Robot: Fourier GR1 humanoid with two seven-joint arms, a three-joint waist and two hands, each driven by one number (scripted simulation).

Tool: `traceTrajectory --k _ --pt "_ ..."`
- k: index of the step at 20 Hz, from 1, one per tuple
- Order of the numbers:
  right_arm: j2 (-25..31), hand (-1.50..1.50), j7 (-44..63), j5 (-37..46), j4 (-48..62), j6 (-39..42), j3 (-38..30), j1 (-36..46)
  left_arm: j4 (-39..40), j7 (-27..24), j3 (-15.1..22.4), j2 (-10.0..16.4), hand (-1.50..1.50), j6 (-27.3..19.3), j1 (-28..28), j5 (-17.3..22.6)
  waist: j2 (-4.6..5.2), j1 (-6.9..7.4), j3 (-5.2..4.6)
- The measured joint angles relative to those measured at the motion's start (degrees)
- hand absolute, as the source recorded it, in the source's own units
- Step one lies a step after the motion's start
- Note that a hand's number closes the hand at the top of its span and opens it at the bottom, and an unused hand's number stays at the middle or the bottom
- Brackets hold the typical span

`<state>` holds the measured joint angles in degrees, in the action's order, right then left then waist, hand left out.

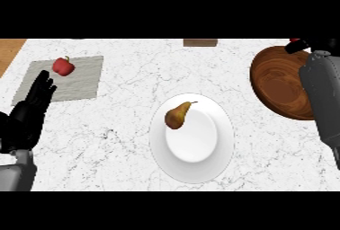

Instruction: Pick the tomato from the plate and place it in the bowl

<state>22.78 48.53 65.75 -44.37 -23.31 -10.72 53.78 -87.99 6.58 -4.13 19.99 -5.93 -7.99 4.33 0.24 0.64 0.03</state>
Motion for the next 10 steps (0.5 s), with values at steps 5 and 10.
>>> traceTrajectory --k 5,10 --pt "1.59 -1.50 1.51 -3.60 6.66 5.27 -4.10 -1.23 -0.40 -0.18 0.97 -1.15 0.00 -0.73 0.22 -1.20 0.09 0.11 0.00" --pt "2.65 -1.50 -6.45 -9.91 9.88 5.46 -8.22 -4.10 0.06 -0.27 1.17 -2.38 0.00 -1.55 -0.39 -2.31 0.07 -0.01 0.03"
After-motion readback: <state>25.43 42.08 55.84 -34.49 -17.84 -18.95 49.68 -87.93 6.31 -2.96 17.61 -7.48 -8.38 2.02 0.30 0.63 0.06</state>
